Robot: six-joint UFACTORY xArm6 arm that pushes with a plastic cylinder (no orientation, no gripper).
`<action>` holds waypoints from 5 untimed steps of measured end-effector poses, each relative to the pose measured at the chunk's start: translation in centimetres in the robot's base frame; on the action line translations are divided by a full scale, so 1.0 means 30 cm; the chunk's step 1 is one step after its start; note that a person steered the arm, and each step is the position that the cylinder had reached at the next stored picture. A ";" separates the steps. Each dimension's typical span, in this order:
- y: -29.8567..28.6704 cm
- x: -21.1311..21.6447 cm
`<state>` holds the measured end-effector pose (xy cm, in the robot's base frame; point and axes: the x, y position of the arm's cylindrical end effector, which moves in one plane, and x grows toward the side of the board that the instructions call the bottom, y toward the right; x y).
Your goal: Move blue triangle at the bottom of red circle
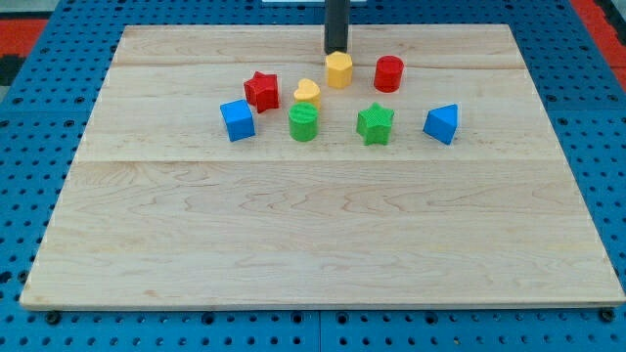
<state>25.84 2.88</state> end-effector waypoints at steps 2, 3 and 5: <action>0.241 -0.157; 0.320 -0.072; 0.233 0.108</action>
<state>29.07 9.87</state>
